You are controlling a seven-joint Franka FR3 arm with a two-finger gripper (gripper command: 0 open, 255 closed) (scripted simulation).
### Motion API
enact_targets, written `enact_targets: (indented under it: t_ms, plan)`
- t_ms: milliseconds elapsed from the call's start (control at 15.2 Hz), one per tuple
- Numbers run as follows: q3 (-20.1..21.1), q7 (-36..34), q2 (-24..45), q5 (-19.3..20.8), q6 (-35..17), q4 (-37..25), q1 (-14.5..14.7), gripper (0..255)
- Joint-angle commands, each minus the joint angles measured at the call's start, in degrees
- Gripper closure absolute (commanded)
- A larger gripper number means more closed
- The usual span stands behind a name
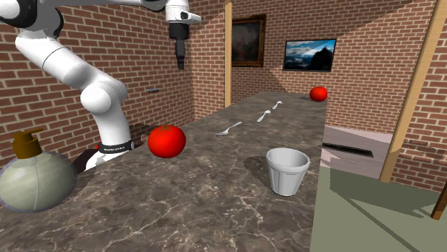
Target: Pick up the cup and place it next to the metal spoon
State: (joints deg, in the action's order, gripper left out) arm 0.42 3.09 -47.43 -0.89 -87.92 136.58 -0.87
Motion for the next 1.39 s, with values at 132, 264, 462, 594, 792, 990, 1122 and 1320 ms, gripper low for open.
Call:
enact_targets:
  t_ms: [132, 264, 462, 594, 792, 990, 1122, 1320]
  plan:
    - [-1.5, 1.5, 2.0, 1.8, -2.7, 0.5, -0.9, 0]
    - [-2.9, 3.0, 4.3, 3.4, -5.4, 0.8, -1.8, 0]
    - [-5.1, 5.0, 8.1, 5.8, -9.4, 0.7, -3.1, 0]
    - [-6.6, 6.3, 10.8, 7.2, -12.1, 0.3, -3.9, 0]
    - [-8.7, 8.1, 15.3, 9.0, -16.0, -0.7, -5.0, 0]
    - [-10.8, 9.9, 20.2, 10.5, -19.7, -2.4, -6.1, 0]
    - [-12.2, 11.1, 23.5, 11.3, -22.1, -3.9, -6.7, 0]
    - [-14.2, 12.9, 28.8, 12.0, -25.3, -6.6, -7.6, 0]
